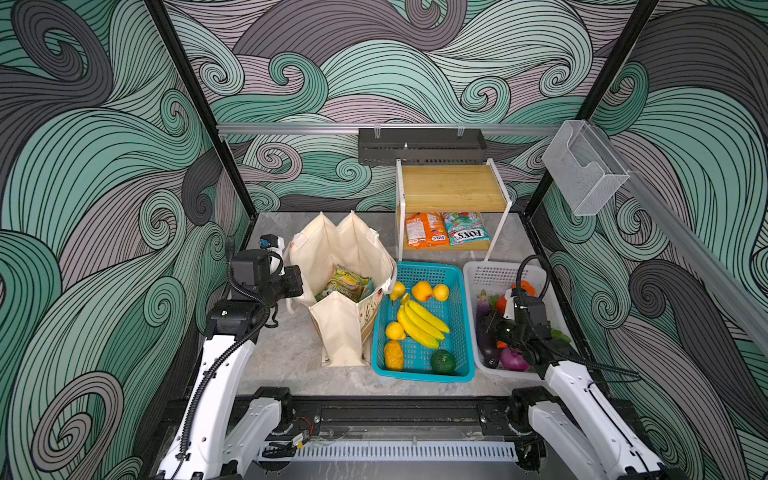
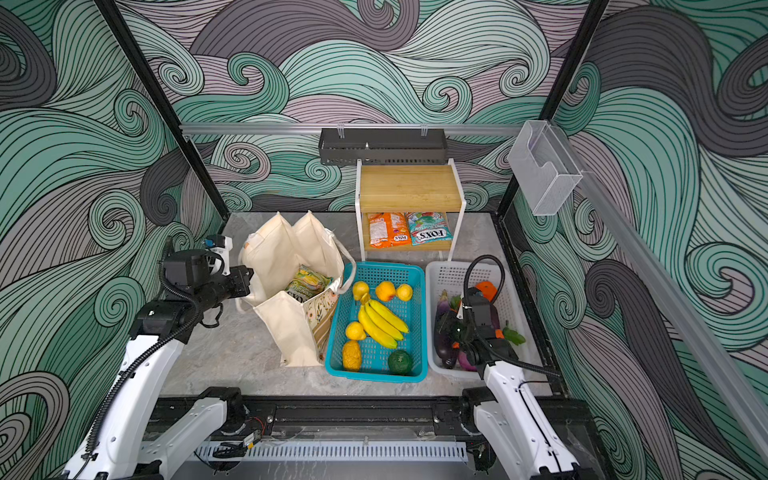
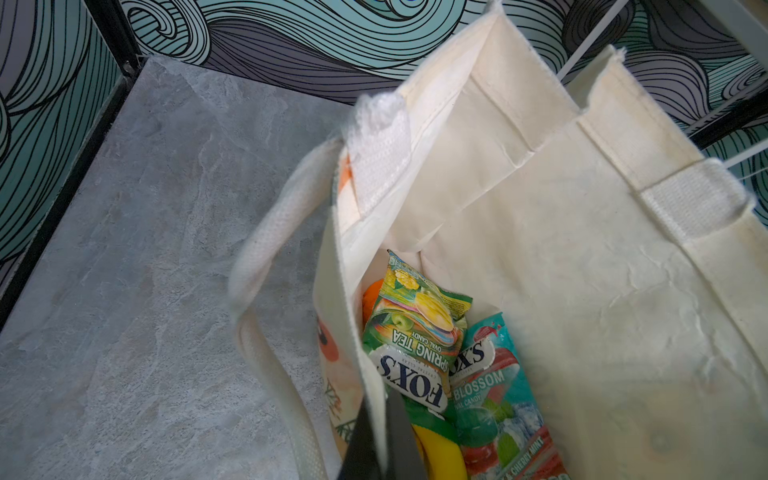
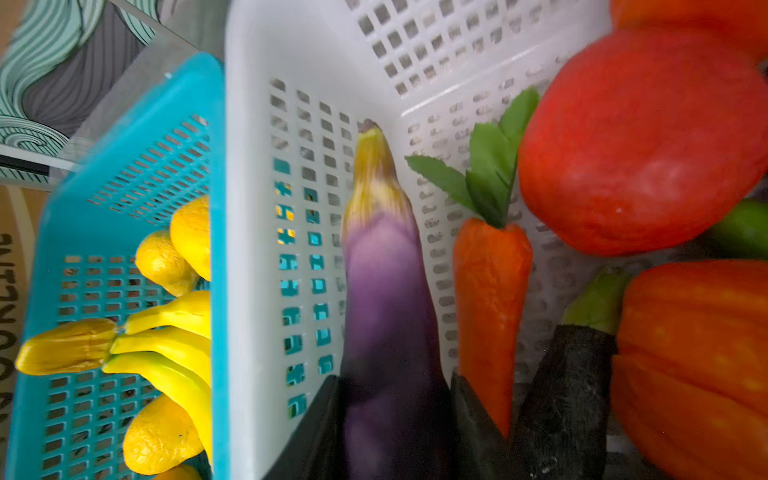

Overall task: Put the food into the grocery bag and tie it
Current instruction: 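Grasp the purple eggplant with the right gripper and lift it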

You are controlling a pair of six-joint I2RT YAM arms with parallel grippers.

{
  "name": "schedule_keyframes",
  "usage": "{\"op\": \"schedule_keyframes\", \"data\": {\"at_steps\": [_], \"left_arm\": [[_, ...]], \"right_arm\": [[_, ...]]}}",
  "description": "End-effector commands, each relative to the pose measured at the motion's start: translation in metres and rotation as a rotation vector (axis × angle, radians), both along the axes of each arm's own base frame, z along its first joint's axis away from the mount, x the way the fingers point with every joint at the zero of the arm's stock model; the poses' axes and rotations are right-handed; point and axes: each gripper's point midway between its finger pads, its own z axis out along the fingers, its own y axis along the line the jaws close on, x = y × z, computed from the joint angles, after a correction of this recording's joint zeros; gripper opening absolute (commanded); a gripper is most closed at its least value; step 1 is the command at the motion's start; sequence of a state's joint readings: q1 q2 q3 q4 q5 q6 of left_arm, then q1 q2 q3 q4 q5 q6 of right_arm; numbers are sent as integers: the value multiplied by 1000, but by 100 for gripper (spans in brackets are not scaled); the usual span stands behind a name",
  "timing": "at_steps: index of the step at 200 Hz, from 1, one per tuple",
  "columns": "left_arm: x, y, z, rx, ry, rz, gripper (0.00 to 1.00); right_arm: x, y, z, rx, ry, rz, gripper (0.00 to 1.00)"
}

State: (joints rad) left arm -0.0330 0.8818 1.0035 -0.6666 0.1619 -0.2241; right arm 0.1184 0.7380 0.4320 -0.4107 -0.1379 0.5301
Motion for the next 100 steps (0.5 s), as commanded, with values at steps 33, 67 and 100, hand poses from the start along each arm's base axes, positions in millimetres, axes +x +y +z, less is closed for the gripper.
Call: {"op": "schedule_keyframes", "data": {"at_steps": [33, 67, 100], "left_arm": [[-7, -1, -10, 4, 42, -14, 0], [-7, -1, -10, 4, 40, -16, 0], [-8, -2, -9, 0, 38, -19, 0]], "right_arm": [[11, -3, 36, -20, -88, -5, 24], [16, 6, 61, 30, -165, 23, 24], [23, 28, 99, 130, -243, 106, 24]]}}
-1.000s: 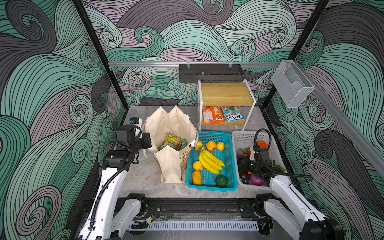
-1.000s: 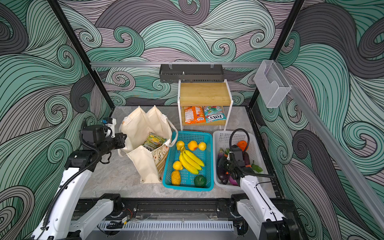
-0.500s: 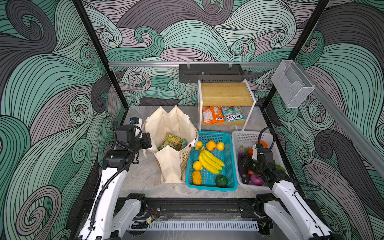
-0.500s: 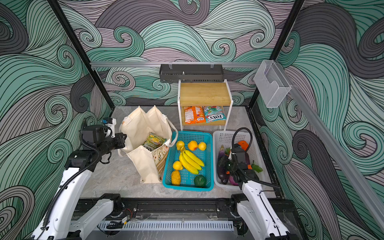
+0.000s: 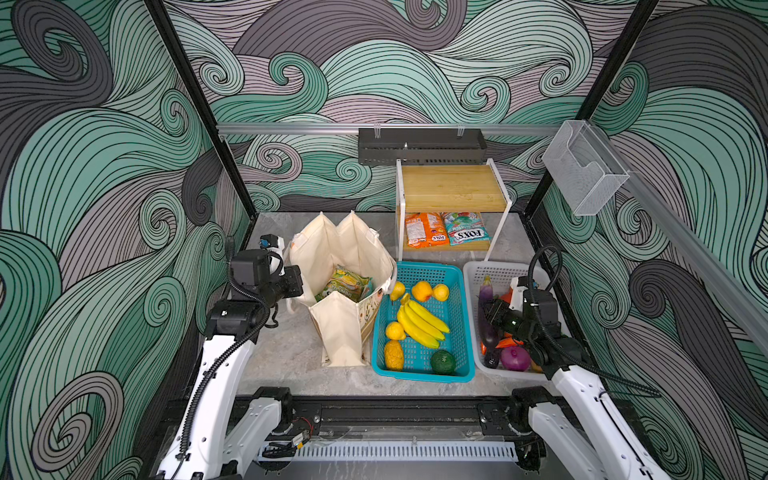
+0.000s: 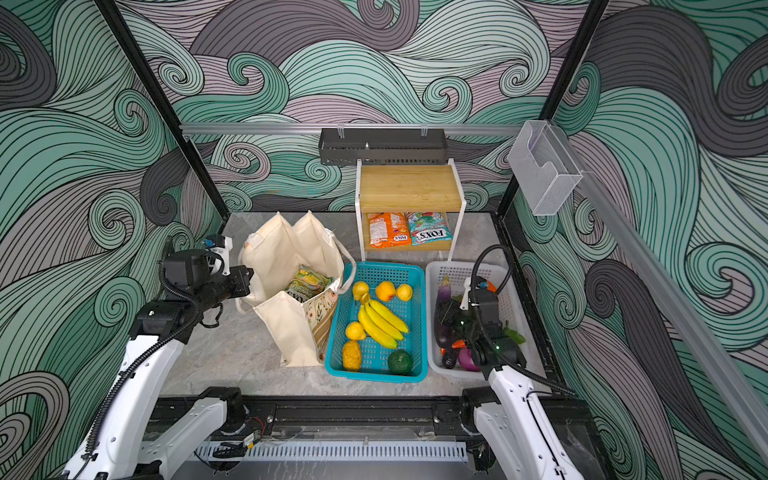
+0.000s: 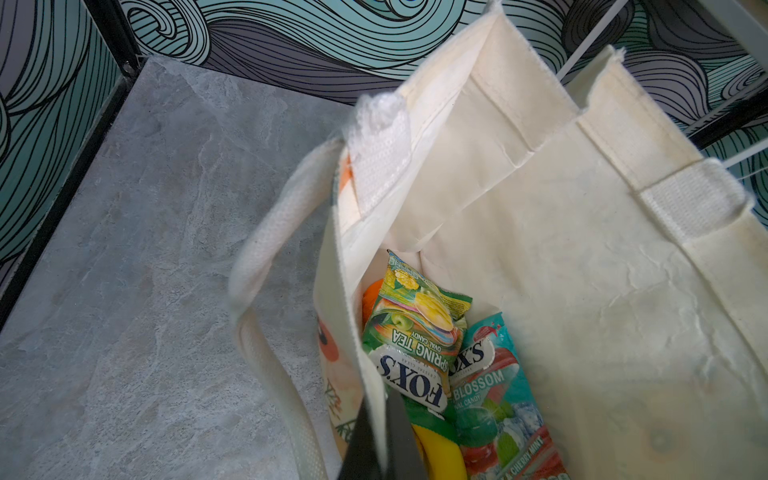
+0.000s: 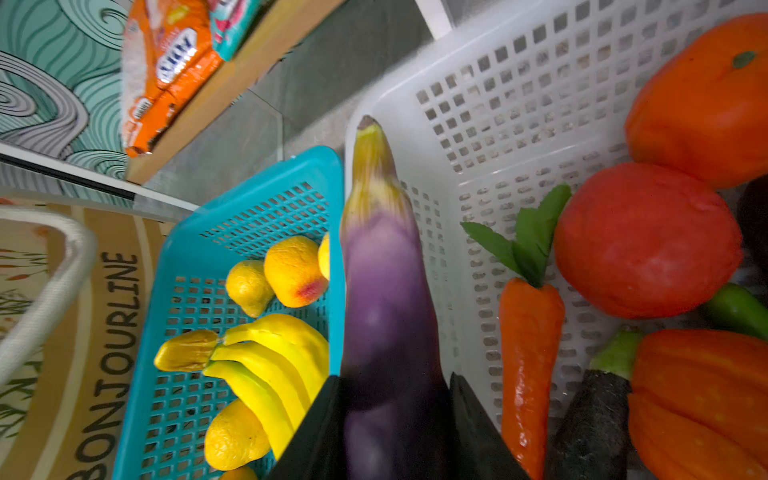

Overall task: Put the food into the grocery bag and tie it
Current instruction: 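Grasp the purple eggplant with the right gripper and lift it, then carry the eggplant with the right gripper over the tote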

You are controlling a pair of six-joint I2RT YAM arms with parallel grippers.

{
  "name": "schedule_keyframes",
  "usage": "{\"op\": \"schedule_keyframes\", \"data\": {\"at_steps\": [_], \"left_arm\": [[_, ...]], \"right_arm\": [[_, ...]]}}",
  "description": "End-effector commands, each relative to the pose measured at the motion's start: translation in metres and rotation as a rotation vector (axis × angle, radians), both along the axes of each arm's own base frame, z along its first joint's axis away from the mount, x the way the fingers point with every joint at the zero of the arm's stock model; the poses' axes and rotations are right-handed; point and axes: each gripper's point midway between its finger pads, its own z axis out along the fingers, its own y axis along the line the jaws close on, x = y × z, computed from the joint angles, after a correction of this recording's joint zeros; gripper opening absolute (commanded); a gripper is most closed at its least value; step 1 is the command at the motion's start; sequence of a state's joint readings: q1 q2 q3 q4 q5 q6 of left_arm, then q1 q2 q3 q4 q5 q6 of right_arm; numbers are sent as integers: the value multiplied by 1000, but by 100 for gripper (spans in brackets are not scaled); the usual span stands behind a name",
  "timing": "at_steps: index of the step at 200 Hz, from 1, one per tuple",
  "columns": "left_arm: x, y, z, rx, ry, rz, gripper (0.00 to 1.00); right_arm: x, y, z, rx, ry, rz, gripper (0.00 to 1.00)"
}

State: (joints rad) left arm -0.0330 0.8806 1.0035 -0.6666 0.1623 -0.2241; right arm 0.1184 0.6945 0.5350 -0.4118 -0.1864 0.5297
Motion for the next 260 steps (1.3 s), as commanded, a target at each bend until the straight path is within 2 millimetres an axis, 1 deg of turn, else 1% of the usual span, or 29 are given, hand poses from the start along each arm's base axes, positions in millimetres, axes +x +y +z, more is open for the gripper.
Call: {"op": "schedule_keyframes", "data": {"at_steps": [1, 9, 12, 27, 62, 106, 127, 142, 161, 195, 205, 206, 220, 239, 241, 244, 257, 260], "left_arm": [[-7, -2, -9, 0, 39, -19, 0], [-7, -2, -10, 0, 40, -20, 0], [-8, -2, -9, 0, 39, -19, 0], [-8, -2, -9, -2, 37, -20, 0], [-8, -2, -9, -3, 39, -19, 0], [-7, -3, -11, -6, 43, -21, 0], [-7, -2, -11, -6, 45, -20, 0], [-7, -3, -12, -7, 49, -22, 0], [-6, -3, -12, -5, 45, -21, 0], [-6, -5, -12, -13, 46, -32, 0], [-6, -5, -13, -14, 50, -32, 0], [-6, -5, -13, -14, 51, -32, 0], [-6, -6, -12, -17, 48, -36, 0], [-6, -7, -11, -22, 42, -42, 0], [-6, -7, -11, -23, 42, -42, 0], [-6, -7, -11, -23, 42, -42, 0], [-6, -7, -11, -22, 41, -44, 0], [-6, -7, -10, -22, 41, -44, 0]], "right_arm": [[9, 19, 44, 80, -103, 75, 24], [10, 24, 51, 98, -108, 90, 24], [14, 26, 59, 107, -134, 94, 24], [20, 35, 75, 129, -163, 117, 24], [31, 76, 115, 132, -228, 225, 25], [41, 141, 175, 168, -334, 347, 25], [44, 173, 195, 180, -354, 414, 24], [42, 198, 209, 190, -375, 462, 24], [40, 227, 221, 197, -387, 517, 24], [41, 279, 232, 202, -375, 614, 24], [41, 295, 232, 203, -365, 642, 24], [42, 297, 228, 197, -355, 644, 24], [43, 317, 226, 191, -338, 676, 24], [46, 343, 213, 155, -284, 718, 24], [45, 345, 214, 154, -285, 722, 24], [45, 349, 208, 142, -272, 730, 24], [46, 364, 199, 100, -258, 750, 24], [45, 365, 192, 72, -237, 752, 24]]}}
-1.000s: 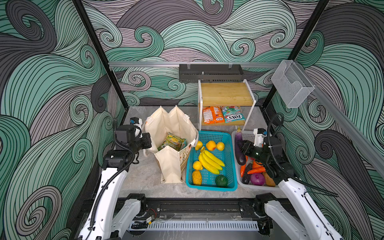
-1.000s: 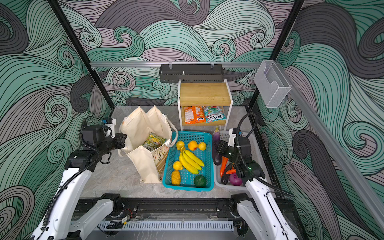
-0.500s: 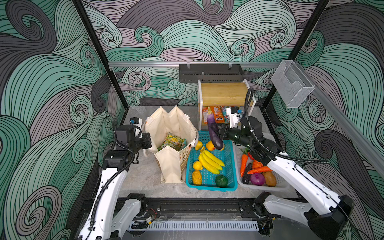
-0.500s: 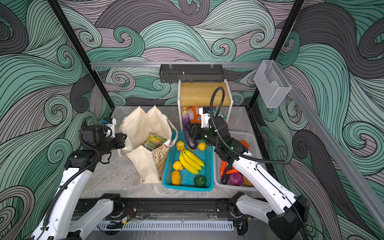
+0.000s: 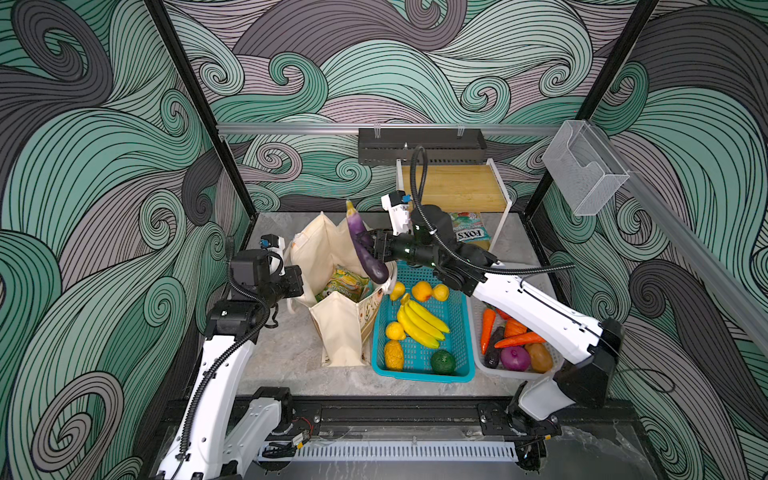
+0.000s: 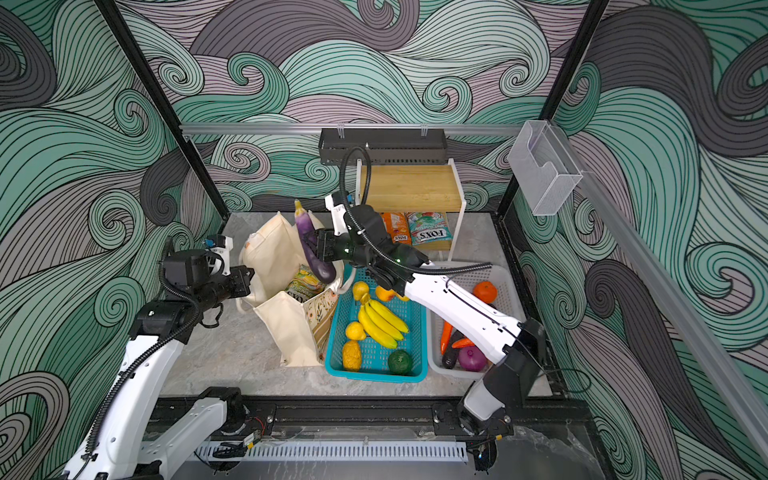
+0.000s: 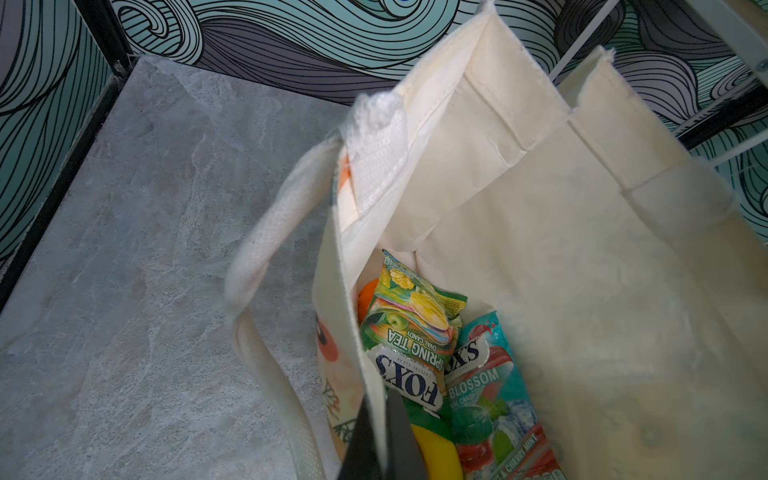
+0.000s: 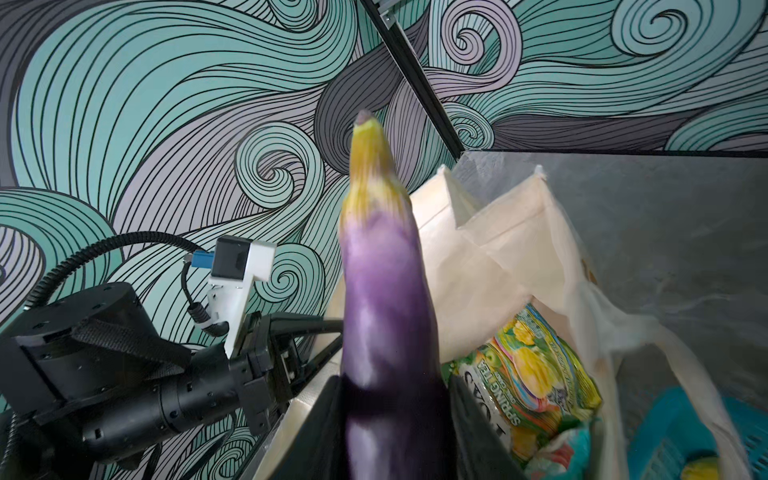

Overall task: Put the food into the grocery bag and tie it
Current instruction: 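Carry the eggplant with the right gripper over the tote, then lower the eggplant into the tote and open the right gripper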

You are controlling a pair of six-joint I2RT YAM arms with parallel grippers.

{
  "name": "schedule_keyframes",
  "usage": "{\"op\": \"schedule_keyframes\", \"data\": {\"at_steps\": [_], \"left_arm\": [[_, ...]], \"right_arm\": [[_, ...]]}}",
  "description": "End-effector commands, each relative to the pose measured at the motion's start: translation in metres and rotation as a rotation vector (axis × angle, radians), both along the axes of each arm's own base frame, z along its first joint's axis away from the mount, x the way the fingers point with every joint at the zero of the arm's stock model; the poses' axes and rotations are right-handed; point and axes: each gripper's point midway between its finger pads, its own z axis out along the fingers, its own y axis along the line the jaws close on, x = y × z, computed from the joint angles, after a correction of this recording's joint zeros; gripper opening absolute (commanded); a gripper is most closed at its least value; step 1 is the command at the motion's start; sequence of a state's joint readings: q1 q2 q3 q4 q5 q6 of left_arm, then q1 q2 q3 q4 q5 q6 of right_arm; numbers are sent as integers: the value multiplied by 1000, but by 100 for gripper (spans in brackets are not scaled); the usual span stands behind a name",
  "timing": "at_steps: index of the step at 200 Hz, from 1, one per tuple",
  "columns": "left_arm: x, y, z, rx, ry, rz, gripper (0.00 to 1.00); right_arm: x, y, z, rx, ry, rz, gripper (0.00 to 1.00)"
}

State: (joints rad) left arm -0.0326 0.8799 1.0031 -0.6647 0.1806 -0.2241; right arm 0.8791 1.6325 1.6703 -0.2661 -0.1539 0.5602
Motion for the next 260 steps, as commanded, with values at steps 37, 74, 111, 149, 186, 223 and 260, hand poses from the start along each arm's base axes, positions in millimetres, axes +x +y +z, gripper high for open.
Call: {"op": "schedule_keyframes", "data": {"at_steps": [37, 74, 111, 149, 186, 223, 260], "left_arm": [[-6, -5, -10, -13, 40, -31, 0], [-7, -5, -10, -15, 36, -35, 0], [-7, -5, -9, -16, 35, -34, 0], [-7, -5, -9, -15, 34, -34, 0], [-7, -5, -9, -15, 34, -35, 0], [-6, -5, -9, -14, 35, -34, 0], [-7, -5, -9, -15, 35, -35, 0]], "right_arm": [[-4, 33, -68, -361, 16, 20, 24], [-1, 41, -105, -461, 43, 24, 23], [1, 51, -144, -563, 89, 55, 24], [0, 57, -179, -632, 143, 84, 25], [5, 53, -210, -704, 171, 57, 27], [2, 57, -238, -733, 215, 74, 28], [0, 57, -254, -757, 239, 81, 33]]}}
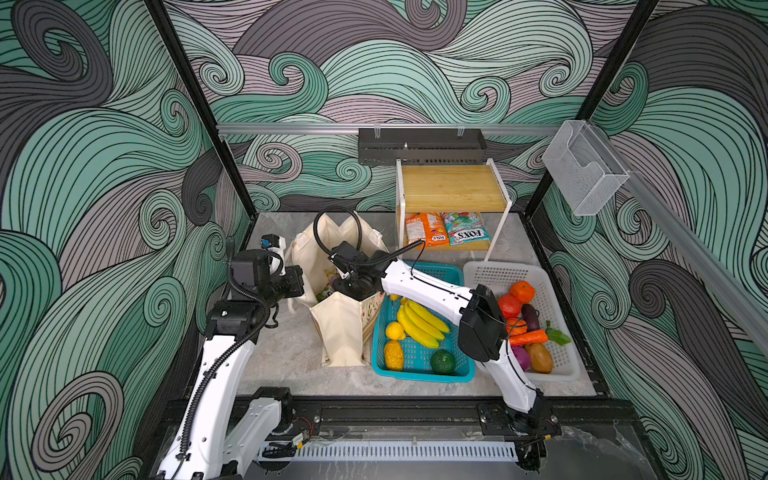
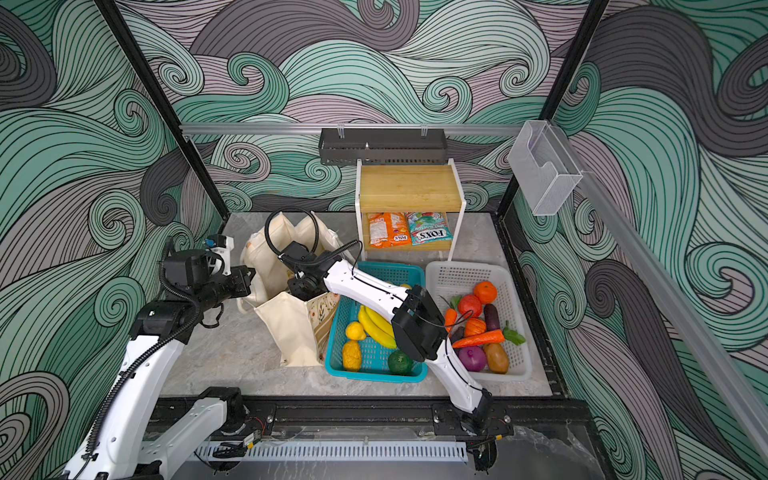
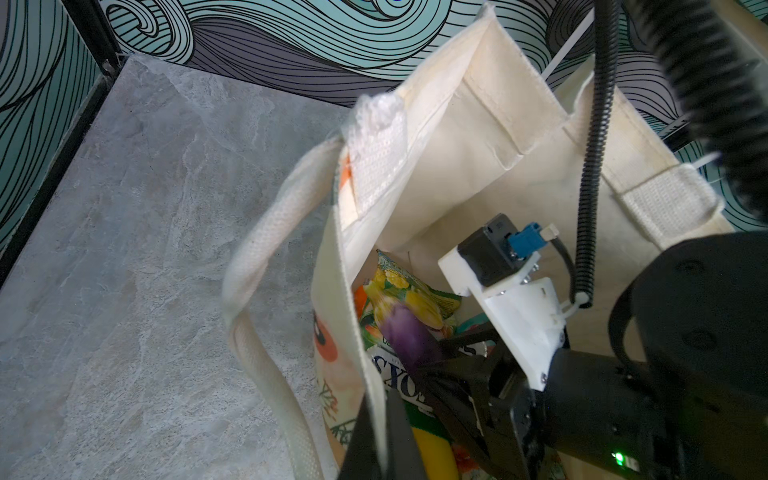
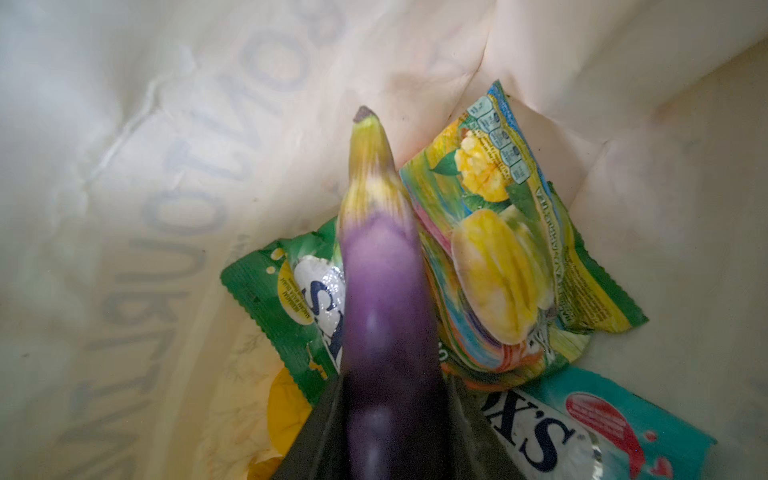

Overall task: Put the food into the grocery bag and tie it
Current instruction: 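Lower the eggplant into the tote and open the right gripper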

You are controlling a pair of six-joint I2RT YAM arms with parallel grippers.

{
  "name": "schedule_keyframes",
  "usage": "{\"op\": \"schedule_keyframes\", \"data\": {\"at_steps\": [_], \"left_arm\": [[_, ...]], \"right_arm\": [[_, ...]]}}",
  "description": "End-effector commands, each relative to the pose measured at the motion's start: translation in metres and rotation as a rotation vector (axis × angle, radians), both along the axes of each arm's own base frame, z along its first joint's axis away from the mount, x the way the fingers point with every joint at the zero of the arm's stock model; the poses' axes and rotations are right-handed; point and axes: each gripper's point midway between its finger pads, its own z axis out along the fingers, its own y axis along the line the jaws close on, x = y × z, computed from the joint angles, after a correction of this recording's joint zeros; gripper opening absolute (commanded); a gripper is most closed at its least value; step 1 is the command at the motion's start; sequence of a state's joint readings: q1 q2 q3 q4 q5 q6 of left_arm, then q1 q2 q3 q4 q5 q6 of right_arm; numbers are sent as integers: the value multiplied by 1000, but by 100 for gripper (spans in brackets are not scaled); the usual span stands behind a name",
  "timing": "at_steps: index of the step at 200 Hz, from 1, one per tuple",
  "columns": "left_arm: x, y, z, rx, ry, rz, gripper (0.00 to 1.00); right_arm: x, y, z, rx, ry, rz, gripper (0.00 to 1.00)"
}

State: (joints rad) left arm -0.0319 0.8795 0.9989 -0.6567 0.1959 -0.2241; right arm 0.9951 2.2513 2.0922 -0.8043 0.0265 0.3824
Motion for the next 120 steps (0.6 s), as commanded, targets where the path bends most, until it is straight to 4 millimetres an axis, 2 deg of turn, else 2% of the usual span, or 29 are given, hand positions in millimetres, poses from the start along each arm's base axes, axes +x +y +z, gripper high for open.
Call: {"op": "schedule_keyframes", "data": {"at_steps": [1, 31, 49, 63, 70, 86, 89, 101, 120], "left_arm": [[-7, -3, -9, -6, 38, -23, 0], [-7, -3, -9, -7, 35, -23, 0], [-7, -3, -9, -7, 38, -24, 0], [-7, -3, -10, -8, 39, -24, 0], [-7, -3, -10, -8, 41, -23, 0], [-6, -4, -11, -9, 44, -26, 0], [-7, -4, -9, -9, 41, -27, 0], [-7, -4, -9, -9, 37, -27, 0], [-7, -3, -10, -7, 41, -24, 0]], "right_arm": [[-3, -1, -10, -28, 19, -4, 33], [-3, 0, -11, -26, 22, 1, 40], [-2, 3, -1, -14, 8, 12, 47], [-2, 4, 11, 1, 0, 19, 59], [-3, 6, 19, 16, -2, 27, 68], [-6, 9, 40, 61, -6, 38, 77], [-6, 10, 44, 71, -7, 36, 82], [-9, 11, 60, 106, -10, 37, 92], [-13, 11, 87, 153, -35, 42, 98]]}}
